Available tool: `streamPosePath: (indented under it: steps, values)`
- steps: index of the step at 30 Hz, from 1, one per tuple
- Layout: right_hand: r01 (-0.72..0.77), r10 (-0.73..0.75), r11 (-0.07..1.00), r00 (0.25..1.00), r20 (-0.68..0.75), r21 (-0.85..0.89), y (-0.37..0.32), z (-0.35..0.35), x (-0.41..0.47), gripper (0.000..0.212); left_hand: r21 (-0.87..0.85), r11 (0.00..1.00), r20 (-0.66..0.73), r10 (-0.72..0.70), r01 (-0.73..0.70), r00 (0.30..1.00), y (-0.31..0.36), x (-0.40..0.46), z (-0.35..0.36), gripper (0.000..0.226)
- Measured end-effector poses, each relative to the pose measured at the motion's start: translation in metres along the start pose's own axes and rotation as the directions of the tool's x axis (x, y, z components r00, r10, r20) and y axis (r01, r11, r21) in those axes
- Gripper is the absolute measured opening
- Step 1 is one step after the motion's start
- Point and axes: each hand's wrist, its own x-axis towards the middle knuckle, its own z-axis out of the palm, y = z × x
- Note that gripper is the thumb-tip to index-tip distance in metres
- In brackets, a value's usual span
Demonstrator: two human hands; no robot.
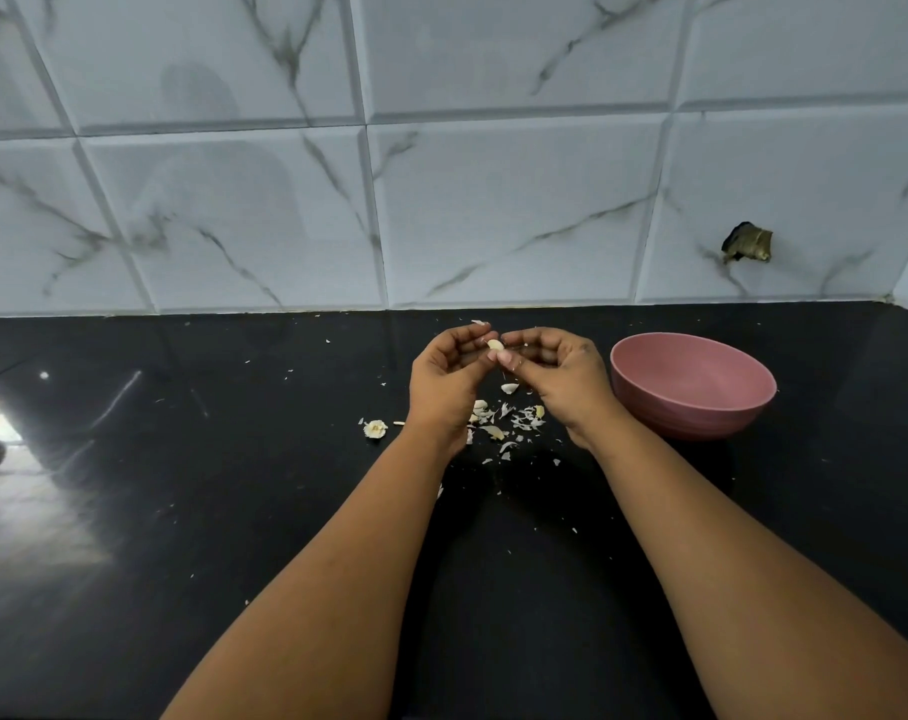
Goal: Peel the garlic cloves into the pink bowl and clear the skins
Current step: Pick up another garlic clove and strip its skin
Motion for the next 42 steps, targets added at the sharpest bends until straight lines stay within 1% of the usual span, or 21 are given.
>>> streamPosePath:
  steps: [4,6,8,10,14,21,24,27,31,36,39,42]
  values:
    - [0.052,-0.052,0.999,0.999,-0.006,0.006,-0.005,0.0,-0.002,0.016,0.011,1.0,-0.009,0.002,-0.002,1.0,-0.001,0.0,0.001,0.033]
    - [0.07,-0.07,0.997,0.997,-0.015,0.017,-0.006,0.0,-0.002,0.016,0.017,1.0,-0.019,-0.001,0.001,1.0,-0.002,0.0,0.001,0.027]
    - [0.08,-0.079,0.996,0.997,-0.017,0.042,-0.008,0.0,-0.002,0.016,0.064,0.998,-0.014,0.008,-0.007,1.0,-0.003,0.0,0.001,0.019]
    - [0.074,-0.074,0.995,0.997,-0.013,0.069,-0.009,-0.001,-0.003,0.017,0.086,0.996,0.006,0.016,-0.017,1.0,-0.005,-0.001,0.002,0.015]
    - [0.085,-0.083,0.994,0.996,-0.028,0.071,-0.011,-0.003,-0.003,0.017,0.048,0.999,0.061,0.004,-0.007,0.998,-0.005,-0.003,0.004,0.017]
    - [0.15,-0.16,0.983,0.983,-0.09,-0.104,-0.009,-0.006,-0.001,0.015,0.04,0.999,0.084,-0.038,0.035,0.996,-0.003,-0.003,0.006,0.019]
    - [0.163,-0.178,0.97,0.981,-0.072,-0.179,-0.007,-0.008,0.0,0.016,0.02,0.998,0.105,-0.065,0.063,0.992,-0.001,-0.003,0.007,0.021]
    - [0.175,-0.196,0.953,0.979,-0.06,-0.248,-0.005,-0.006,0.0,0.021,0.042,0.995,0.11,-0.09,0.085,0.99,-0.002,-0.003,0.006,0.023]
    - [0.16,-0.177,0.958,0.983,-0.052,-0.236,-0.005,-0.003,0.0,0.018,0.045,0.998,0.083,-0.054,0.05,0.995,-0.004,-0.002,0.006,0.022]
    - [0.1,-0.112,0.984,0.991,-0.078,-0.146,-0.006,0.0,0.0,0.012,0.087,0.996,0.072,-0.041,0.035,0.997,-0.006,0.0,0.003,0.02]
    - [0.083,-0.092,0.986,0.994,-0.058,-0.144,-0.005,-0.002,0.0,0.009,0.152,0.988,0.08,-0.007,-0.005,0.997,-0.007,0.0,0.001,0.016]
    - [0.06,-0.068,0.978,0.997,-0.035,-0.198,-0.002,-0.003,0.002,0.005,0.214,0.976,0.082,0.025,-0.042,0.996,-0.009,0.0,-0.001,0.015]
